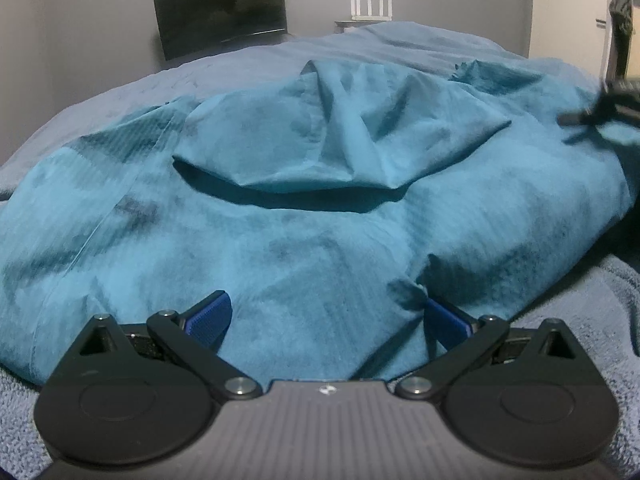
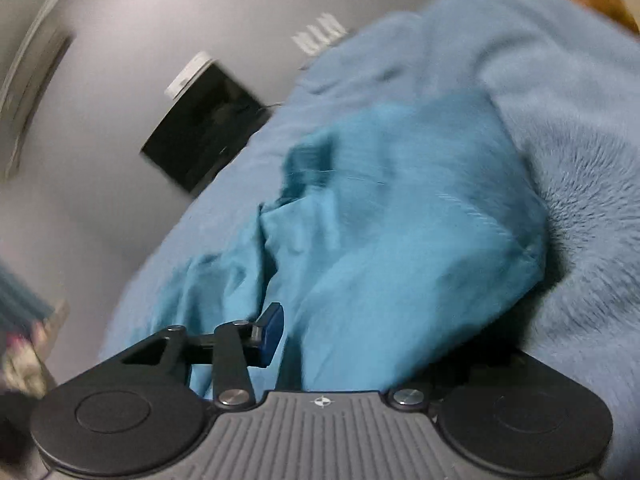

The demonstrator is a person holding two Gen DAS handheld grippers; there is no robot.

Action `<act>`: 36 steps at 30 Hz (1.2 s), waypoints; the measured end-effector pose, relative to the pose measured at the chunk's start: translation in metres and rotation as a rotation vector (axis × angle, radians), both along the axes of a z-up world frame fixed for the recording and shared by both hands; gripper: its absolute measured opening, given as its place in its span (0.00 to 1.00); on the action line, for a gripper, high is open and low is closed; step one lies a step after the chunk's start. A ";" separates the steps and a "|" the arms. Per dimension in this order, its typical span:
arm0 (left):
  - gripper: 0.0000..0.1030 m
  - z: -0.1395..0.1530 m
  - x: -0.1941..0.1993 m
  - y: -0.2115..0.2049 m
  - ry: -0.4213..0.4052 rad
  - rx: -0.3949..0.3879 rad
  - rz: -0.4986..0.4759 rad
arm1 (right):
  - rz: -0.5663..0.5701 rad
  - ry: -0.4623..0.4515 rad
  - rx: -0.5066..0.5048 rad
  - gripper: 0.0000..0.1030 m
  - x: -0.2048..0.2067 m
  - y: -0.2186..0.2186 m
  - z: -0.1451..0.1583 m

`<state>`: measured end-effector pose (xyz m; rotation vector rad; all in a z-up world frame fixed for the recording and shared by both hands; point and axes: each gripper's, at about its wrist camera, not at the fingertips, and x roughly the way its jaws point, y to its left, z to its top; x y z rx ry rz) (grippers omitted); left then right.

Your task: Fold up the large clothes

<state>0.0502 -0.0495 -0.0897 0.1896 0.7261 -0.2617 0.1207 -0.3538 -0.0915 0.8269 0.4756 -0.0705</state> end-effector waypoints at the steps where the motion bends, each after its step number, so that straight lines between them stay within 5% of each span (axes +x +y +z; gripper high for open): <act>1: 1.00 -0.001 0.000 -0.001 -0.002 0.009 -0.004 | -0.003 -0.014 0.060 0.47 0.004 -0.006 -0.003; 2: 1.00 -0.001 0.002 -0.002 -0.003 0.016 -0.007 | -0.002 -0.021 0.104 0.43 0.009 -0.010 -0.005; 4: 1.00 -0.001 0.003 -0.005 -0.005 0.024 -0.012 | -0.004 -0.025 0.074 0.15 0.013 -0.006 -0.003; 7: 1.00 0.001 0.010 -0.007 -0.012 -0.009 -0.031 | -0.005 -0.108 -0.019 0.07 0.005 -0.002 0.011; 12: 1.00 0.006 0.031 -0.027 -0.042 -0.025 -0.112 | -0.052 -0.265 -0.146 0.05 0.002 -0.015 0.043; 18: 1.00 -0.012 0.042 -0.068 -0.062 0.151 -0.146 | -0.062 -0.185 -0.122 0.06 0.030 -0.041 0.031; 21: 1.00 -0.004 0.033 -0.059 -0.045 0.091 -0.153 | -0.070 -0.157 -0.074 0.10 0.033 -0.052 0.023; 24: 1.00 0.018 0.022 -0.045 -0.023 -0.068 -0.206 | -0.066 -0.157 -0.048 0.21 0.043 -0.056 0.024; 29: 1.00 0.058 0.045 -0.043 -0.074 -0.232 -0.066 | -0.076 -0.137 -0.034 0.30 0.029 -0.064 0.019; 32: 1.00 0.059 0.065 -0.062 -0.057 -0.195 -0.037 | -0.072 -0.137 -0.050 0.30 0.026 -0.056 0.019; 36: 1.00 0.019 0.059 -0.100 0.021 -0.024 -0.134 | -0.063 -0.141 -0.035 0.30 0.024 -0.057 0.017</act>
